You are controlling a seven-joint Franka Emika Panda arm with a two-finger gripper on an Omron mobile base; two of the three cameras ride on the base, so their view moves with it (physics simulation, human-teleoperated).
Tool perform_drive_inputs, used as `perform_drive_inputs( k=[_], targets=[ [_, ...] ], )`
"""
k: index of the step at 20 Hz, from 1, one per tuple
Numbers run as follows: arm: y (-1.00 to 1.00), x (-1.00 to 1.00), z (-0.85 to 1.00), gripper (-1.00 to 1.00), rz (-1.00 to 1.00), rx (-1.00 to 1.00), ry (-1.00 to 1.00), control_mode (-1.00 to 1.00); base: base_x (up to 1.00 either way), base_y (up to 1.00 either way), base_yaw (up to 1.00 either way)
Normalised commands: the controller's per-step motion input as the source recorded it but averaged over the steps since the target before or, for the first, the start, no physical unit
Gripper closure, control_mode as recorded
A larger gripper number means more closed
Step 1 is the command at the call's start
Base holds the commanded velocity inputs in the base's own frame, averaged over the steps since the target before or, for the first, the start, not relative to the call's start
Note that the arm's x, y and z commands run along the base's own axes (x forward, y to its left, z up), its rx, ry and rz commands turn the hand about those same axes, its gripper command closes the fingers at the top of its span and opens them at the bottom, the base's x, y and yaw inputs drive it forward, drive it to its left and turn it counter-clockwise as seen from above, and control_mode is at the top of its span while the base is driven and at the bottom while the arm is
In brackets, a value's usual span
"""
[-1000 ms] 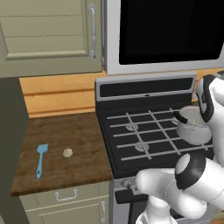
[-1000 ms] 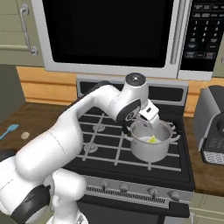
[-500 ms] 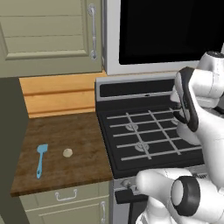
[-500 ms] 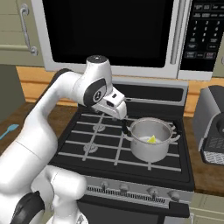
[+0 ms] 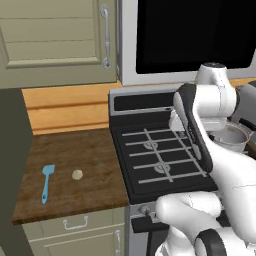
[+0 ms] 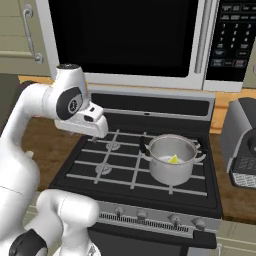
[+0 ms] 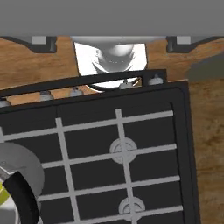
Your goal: Put the lemon wedge and garlic in the pot. Retrieve the spatula and lightly stir the vegetables in the pot.
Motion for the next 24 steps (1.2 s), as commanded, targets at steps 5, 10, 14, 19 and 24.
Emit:
perform_drive_inputs(
  k=[5,10,14,19,24],
  targets=[
    [1.0,-0.43,-0.55,-1.0,0.2,-0.09,0.0,-1.0,0.0,0.0,0.0],
    [1.0,0.02,-0.39,-1.0,0.11,-0.08,0.01,-1.0,0.0,0.0,0.0],
    [1.0,0.46,-0.12,-1.0,0.05,-0.01,0.1,-1.0,0.0,0.0,0.0],
    [1.0,0.5,-0.14,-1.0,0.02,0.0,0.12,-1.0,0.0,0.0,0.0],
    [0.99,0.26,-0.35,-1.0,0.01,0.0,0.09,-1.0,0.0,0.0,0.0]
  ],
)
